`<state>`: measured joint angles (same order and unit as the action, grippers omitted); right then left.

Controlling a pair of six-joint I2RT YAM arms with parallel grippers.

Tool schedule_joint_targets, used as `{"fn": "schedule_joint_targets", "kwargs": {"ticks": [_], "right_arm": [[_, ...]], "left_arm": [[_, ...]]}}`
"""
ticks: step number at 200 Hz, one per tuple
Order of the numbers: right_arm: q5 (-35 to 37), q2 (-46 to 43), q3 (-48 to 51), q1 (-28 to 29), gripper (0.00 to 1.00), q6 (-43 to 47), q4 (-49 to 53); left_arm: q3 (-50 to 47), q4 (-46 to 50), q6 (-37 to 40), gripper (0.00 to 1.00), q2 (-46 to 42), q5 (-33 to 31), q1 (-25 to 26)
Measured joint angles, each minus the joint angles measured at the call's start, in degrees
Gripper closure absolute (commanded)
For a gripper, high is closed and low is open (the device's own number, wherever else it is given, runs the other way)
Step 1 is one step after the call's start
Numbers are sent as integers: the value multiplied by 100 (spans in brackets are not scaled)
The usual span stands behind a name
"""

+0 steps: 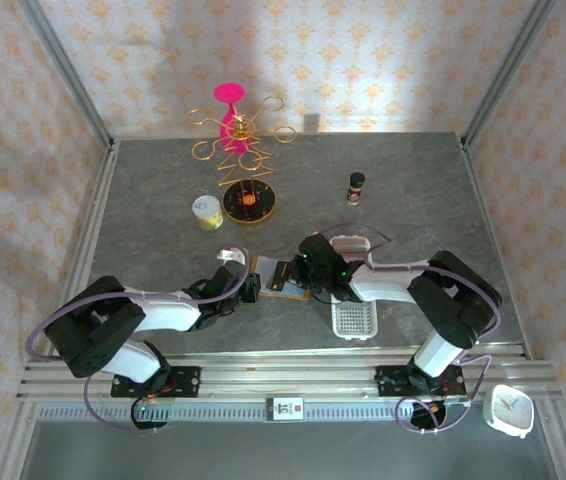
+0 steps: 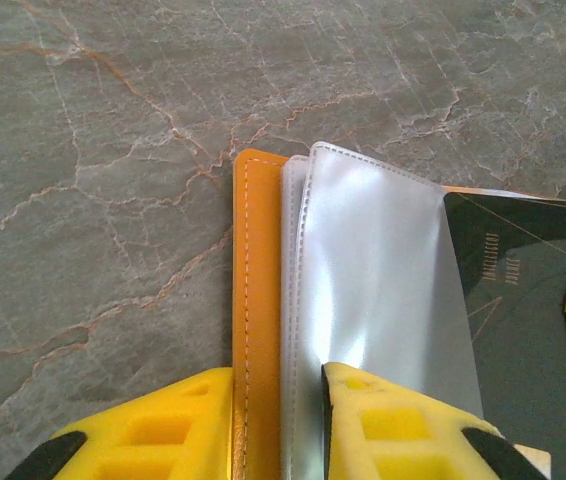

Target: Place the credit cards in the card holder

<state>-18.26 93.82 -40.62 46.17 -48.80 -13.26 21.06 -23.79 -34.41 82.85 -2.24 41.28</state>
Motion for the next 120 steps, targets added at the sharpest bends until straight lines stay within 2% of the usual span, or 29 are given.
{"fn": "schedule_joint_targets", "kwargs": {"ticks": [72, 120], "right_arm": [[9, -46, 61, 0, 100, -2, 39], [-151, -37, 48, 17, 100, 44, 17]], "left_arm": [[2, -2, 0, 74, 0, 4, 0], [2, 17, -7, 65, 2, 7, 0]]}}
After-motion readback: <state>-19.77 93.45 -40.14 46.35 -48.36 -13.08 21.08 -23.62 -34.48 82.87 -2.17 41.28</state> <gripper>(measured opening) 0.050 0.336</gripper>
